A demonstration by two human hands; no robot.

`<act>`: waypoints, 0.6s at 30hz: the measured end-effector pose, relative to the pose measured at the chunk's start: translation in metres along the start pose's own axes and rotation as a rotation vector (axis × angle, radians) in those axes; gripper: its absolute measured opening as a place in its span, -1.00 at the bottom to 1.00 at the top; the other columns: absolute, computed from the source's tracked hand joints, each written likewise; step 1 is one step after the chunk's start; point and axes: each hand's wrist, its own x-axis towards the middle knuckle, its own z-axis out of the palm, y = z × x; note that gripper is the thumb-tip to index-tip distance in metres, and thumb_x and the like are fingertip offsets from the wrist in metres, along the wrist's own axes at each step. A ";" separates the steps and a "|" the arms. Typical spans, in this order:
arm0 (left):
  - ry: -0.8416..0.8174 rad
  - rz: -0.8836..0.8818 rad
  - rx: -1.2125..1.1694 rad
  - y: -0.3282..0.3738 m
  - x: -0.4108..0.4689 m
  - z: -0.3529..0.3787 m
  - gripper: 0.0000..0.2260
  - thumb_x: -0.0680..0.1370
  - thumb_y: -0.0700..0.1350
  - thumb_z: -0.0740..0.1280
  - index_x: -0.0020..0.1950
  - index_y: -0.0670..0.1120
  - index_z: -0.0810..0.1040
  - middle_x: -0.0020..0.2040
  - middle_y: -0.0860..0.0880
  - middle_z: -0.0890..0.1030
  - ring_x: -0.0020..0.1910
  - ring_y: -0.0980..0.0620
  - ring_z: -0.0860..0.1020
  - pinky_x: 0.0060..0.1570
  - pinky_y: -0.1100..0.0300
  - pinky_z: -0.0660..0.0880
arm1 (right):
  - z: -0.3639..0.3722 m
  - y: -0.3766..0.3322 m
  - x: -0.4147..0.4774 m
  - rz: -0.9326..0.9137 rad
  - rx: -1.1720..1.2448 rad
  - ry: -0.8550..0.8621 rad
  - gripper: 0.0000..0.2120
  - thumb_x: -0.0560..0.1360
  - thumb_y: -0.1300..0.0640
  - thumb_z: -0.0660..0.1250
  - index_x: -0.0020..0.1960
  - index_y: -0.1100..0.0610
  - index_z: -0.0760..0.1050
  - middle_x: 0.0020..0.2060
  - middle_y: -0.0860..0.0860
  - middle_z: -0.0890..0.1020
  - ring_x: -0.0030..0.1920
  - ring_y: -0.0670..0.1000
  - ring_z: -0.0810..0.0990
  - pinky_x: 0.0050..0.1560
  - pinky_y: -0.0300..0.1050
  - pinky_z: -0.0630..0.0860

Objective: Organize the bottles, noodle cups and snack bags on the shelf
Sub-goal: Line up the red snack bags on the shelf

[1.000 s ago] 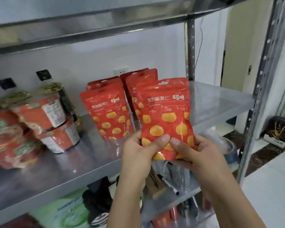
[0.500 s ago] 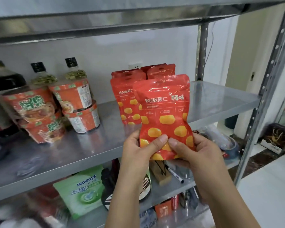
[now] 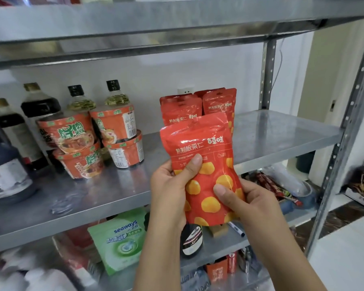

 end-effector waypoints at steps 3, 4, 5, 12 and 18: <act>-0.002 0.020 0.003 0.004 0.002 0.001 -0.76 0.41 -0.17 0.49 0.06 -0.17 0.66 -0.07 -0.16 0.74 -0.14 -0.11 0.72 -0.21 0.09 0.65 | 0.005 -0.003 0.001 -0.001 0.043 0.013 -0.74 0.40 0.16 0.44 0.07 0.20 0.66 -0.10 0.14 0.75 -0.08 0.14 0.75 -0.08 -0.03 0.69; 0.000 0.025 0.005 0.005 0.003 0.001 -0.78 0.42 -0.18 0.49 0.05 -0.17 0.67 -0.08 -0.15 0.74 -0.15 -0.10 0.72 -0.22 0.09 0.65 | 0.007 -0.004 0.002 -0.005 0.063 0.019 -0.75 0.40 0.19 0.43 0.07 0.21 0.66 -0.10 0.15 0.75 -0.08 0.13 0.75 -0.10 -0.05 0.69; 0.004 0.028 0.008 0.006 0.003 0.001 -0.79 0.43 -0.18 0.49 0.05 -0.16 0.67 -0.08 -0.14 0.74 -0.15 -0.10 0.72 -0.22 0.10 0.65 | 0.009 -0.004 0.002 -0.012 0.079 0.025 -0.77 0.41 0.20 0.43 0.06 0.21 0.66 -0.11 0.15 0.75 -0.10 0.13 0.75 -0.13 -0.08 0.69; 0.030 -0.015 0.189 -0.002 0.004 -0.004 -0.52 0.46 -0.04 0.52 0.33 0.10 0.45 0.20 0.02 0.65 0.13 0.02 0.66 0.10 0.04 0.63 | 0.018 0.004 0.008 -0.080 -0.057 0.216 -0.91 0.48 0.17 0.44 -0.03 0.08 0.67 -0.21 0.00 0.75 -0.19 -0.01 0.74 -0.22 -0.16 0.66; -0.167 0.043 0.302 -0.029 -0.015 0.008 -0.43 0.48 0.21 0.45 0.46 0.23 0.37 0.31 0.18 0.57 0.26 0.26 0.55 0.21 0.26 0.52 | 0.020 0.021 0.011 -0.301 -0.570 0.416 -0.73 0.52 -0.04 0.39 0.22 -0.18 0.62 -0.11 -0.28 0.70 -0.08 -0.24 0.66 -0.02 -0.12 0.61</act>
